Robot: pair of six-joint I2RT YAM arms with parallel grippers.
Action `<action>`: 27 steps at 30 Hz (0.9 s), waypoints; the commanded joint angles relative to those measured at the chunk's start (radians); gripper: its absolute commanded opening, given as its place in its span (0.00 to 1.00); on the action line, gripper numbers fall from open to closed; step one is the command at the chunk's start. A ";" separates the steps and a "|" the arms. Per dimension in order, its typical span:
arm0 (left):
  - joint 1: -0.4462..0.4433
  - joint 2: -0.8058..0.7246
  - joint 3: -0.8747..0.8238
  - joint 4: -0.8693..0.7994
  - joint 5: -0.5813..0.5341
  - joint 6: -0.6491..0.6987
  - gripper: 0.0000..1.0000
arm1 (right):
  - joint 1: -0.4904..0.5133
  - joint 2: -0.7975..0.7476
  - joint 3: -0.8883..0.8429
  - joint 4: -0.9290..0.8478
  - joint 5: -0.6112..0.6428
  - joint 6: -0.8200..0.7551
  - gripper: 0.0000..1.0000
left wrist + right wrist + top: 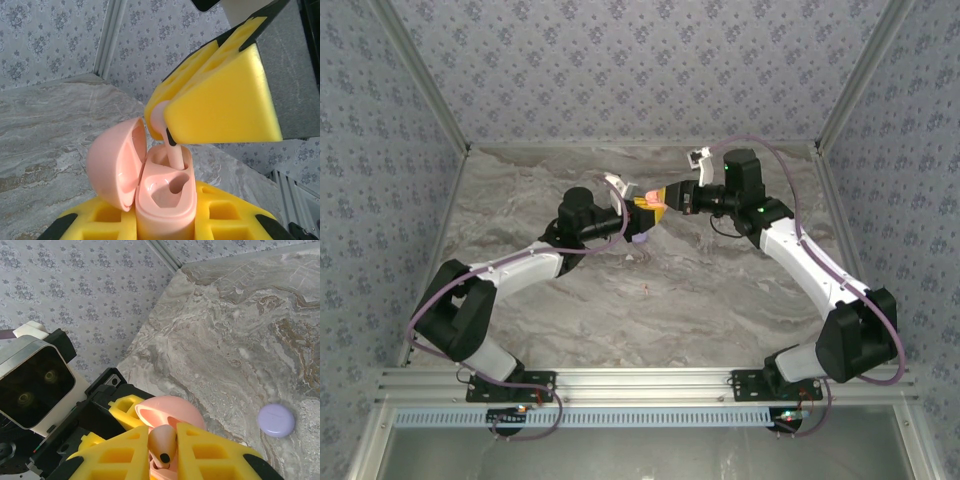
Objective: Insert the wireless bluetooth earbuds into the charging case
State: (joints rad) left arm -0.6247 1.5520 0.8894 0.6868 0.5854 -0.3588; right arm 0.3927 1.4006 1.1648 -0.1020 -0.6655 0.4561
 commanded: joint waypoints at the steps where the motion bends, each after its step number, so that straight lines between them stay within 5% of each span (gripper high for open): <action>1: -0.008 -0.036 0.034 0.036 -0.003 -0.010 0.00 | 0.009 -0.007 -0.003 -0.048 0.005 -0.037 0.20; 7: -0.009 -0.041 0.041 0.025 0.007 -0.001 0.00 | 0.009 -0.010 0.016 -0.116 0.003 -0.083 0.24; 18: -0.008 -0.062 0.039 -0.031 0.013 0.040 0.00 | 0.008 -0.037 0.059 -0.163 0.035 -0.103 0.46; 27: -0.003 -0.083 0.042 -0.134 -0.029 0.095 0.00 | 0.005 -0.091 0.074 -0.249 0.168 -0.149 0.52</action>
State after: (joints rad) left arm -0.6285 1.5055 0.8894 0.5903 0.5762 -0.3016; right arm 0.3954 1.3445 1.2072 -0.2905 -0.5716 0.3416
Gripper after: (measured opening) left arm 0.209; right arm 0.519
